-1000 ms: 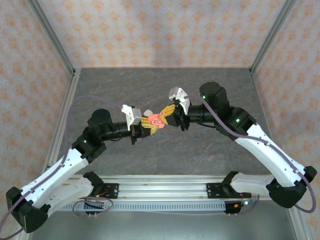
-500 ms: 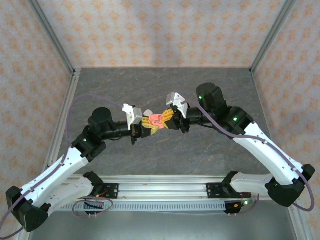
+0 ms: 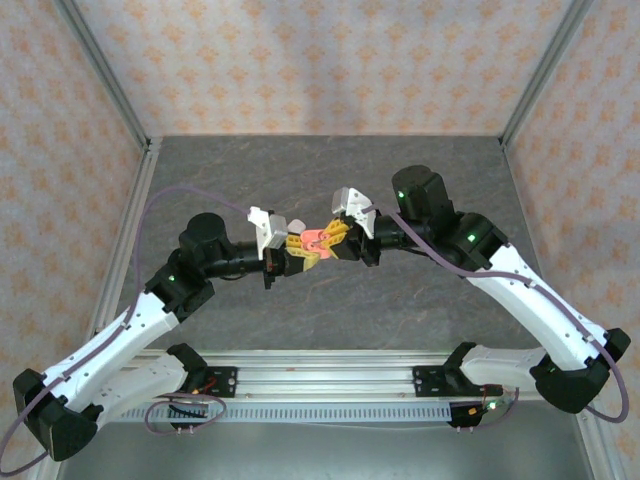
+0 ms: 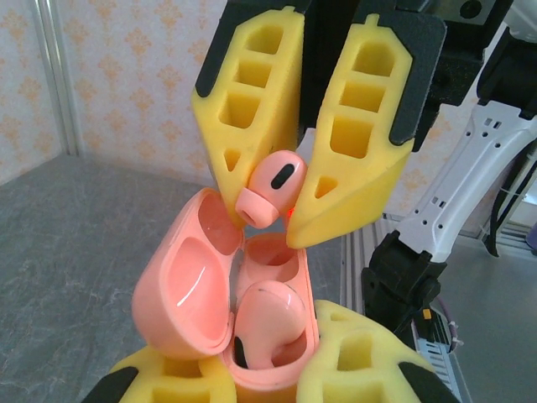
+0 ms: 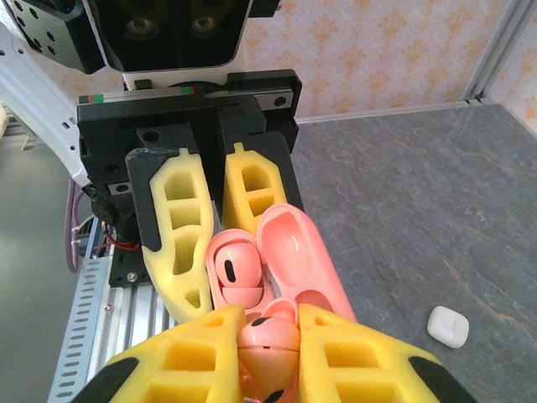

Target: Insert the wireless bluetooth earbuds into the charging case

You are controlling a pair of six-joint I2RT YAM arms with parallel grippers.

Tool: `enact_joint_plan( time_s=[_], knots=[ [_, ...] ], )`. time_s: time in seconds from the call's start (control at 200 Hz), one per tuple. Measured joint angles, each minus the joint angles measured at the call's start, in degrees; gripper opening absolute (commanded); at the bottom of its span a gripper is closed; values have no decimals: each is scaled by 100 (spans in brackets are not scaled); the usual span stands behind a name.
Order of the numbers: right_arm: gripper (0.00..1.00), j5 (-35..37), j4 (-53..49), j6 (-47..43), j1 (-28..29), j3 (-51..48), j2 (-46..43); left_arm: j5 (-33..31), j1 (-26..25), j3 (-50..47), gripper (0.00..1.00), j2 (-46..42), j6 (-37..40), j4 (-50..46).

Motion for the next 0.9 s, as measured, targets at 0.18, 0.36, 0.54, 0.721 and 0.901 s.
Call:
enact_joint_plan(
  time_s=[0.18, 0.36, 0.54, 0.721, 0.901],
  knots=[
    [20, -44, -42, -162, -2, 20, 0, 4, -2, 37, 0, 0, 0, -48],
    [20, -87, -136, -358, 0, 20, 0, 20, -37, 37, 0, 0, 0, -114],
    [20, -83, -151, -566, 44, 20, 0, 50, -76, 61, 0, 61, -26, -111],
    [20, -85, -144, -787, 111, 20, -2, 151, -101, 85, 0, 101, -55, -116],
    [21, -83, -129, -1019, 111, 22, -17, 166, -111, 140, 0, 122, -131, -120]
  ],
)
